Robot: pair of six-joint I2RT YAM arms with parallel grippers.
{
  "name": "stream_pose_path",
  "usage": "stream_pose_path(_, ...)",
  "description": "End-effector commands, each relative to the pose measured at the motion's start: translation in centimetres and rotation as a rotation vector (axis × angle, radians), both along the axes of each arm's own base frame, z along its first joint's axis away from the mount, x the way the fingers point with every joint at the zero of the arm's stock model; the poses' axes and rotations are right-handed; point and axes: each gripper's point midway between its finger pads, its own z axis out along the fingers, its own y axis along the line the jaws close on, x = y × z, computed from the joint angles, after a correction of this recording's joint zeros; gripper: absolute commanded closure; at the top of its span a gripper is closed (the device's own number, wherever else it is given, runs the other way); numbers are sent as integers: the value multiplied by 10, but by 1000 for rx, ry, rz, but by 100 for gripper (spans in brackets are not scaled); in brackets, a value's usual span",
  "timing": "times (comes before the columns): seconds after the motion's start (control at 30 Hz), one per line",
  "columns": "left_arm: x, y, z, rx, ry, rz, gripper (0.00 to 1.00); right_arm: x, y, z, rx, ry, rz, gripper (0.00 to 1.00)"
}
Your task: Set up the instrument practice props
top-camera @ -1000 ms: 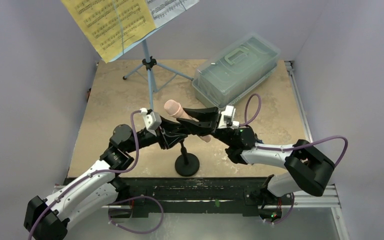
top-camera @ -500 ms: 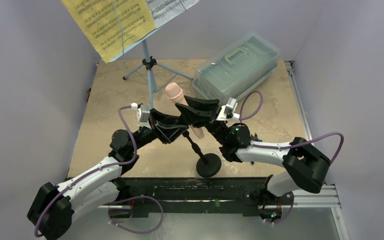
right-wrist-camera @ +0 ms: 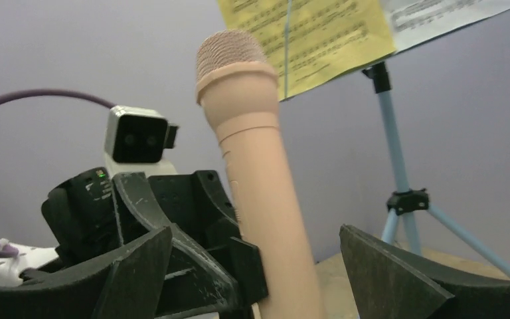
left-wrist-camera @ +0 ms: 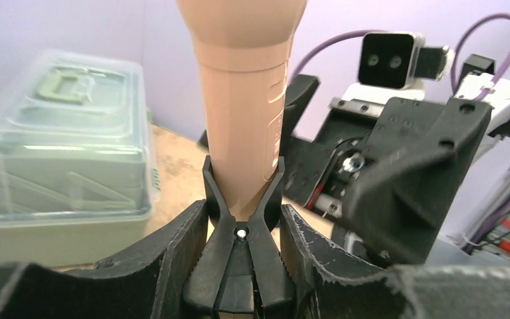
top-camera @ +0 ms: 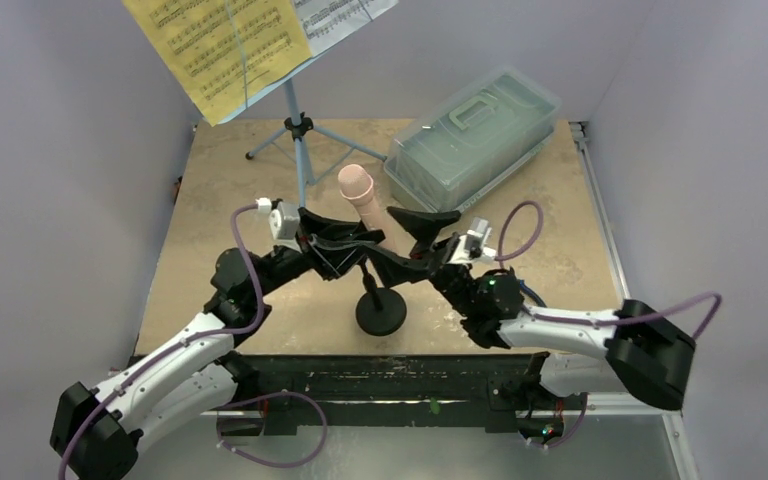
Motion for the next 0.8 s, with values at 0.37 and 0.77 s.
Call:
stream_pose_path(0.37, 53, 34, 45, 128, -200, 377, 100, 21, -127, 18, -233, 182, -436, 1)
stream_pose_path(0.77, 82, 32, 38, 103, -272, 481, 100, 6, -167, 34, -263, 185, -503, 1)
